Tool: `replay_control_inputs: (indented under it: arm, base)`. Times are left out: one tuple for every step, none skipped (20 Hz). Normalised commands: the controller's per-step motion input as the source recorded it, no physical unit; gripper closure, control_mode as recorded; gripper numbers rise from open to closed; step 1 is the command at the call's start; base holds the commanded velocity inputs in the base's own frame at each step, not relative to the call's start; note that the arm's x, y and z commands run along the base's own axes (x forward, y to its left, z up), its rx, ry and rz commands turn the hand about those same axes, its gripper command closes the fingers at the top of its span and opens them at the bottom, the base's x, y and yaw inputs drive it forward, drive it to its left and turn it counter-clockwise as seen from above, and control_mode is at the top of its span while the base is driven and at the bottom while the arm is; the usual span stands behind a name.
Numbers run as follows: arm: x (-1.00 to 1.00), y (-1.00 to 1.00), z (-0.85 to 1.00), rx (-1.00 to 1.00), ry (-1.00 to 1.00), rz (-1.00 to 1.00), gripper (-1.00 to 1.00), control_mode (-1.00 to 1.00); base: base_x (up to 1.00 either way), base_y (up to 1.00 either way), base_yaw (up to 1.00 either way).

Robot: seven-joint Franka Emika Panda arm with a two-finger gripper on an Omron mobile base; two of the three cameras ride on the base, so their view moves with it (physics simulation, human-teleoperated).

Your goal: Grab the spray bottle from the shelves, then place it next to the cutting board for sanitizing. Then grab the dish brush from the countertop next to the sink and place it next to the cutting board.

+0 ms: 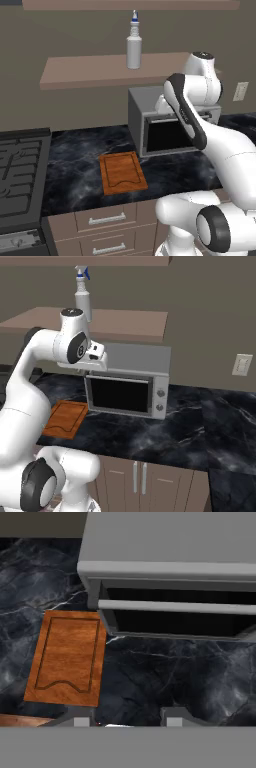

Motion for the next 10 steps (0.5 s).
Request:
replay_control_inputs:
  arm:
    - [-0.04, 0.00, 0.00, 0.00, 0.00, 0.00, -1.00, -1.00]
    - [-0.08, 0.00, 0.00, 0.00, 0.00, 0.00, -1.00, -1.00]
    - [-0.08, 0.00, 0.00, 0.00, 0.00, 0.00, -1.00, -1.00]
    - [-0.26, 0.06, 0.00, 0.00, 0.00, 0.00, -1.00, -1.00]
    - [-0.49, 0.21, 0.00, -0.05, -0.15, 0.02, -1.00, -1.00]
    - [-0.70, 0.36, 0.00, -0.09, -0.26, 0.05, -1.00, -1.00]
    - [-0.73, 0.49, 0.00, -0.04, -0.20, 0.08, -1.00, -1.00]
    - [-0.61, 0.38, 0.00, 0.00, -0.10, 0.07, -1.00, -1.00]
    - [-0.63, 0.37, 0.00, 0.00, -0.18, 0.02, -1.00, -1.00]
    - [-0.74, 0.35, 0.04, -0.03, -0.29, 0.00, -1.00, -1.00]
  base:
    - [0.00, 0.00, 0.00]
    - [0.00, 0.00, 0.00]
    - [0.00, 0.00, 0.00]
    - [0.00, 0.00, 0.00]
    - [0.00, 0.00, 0.00]
    - [0.00, 0.00, 0.00]
    - [0.00, 0.00, 0.00]
    - [0.00, 0.00, 0.00]
    - [0.00, 0.00, 0.00]
    - [0.00, 0.00, 0.00]
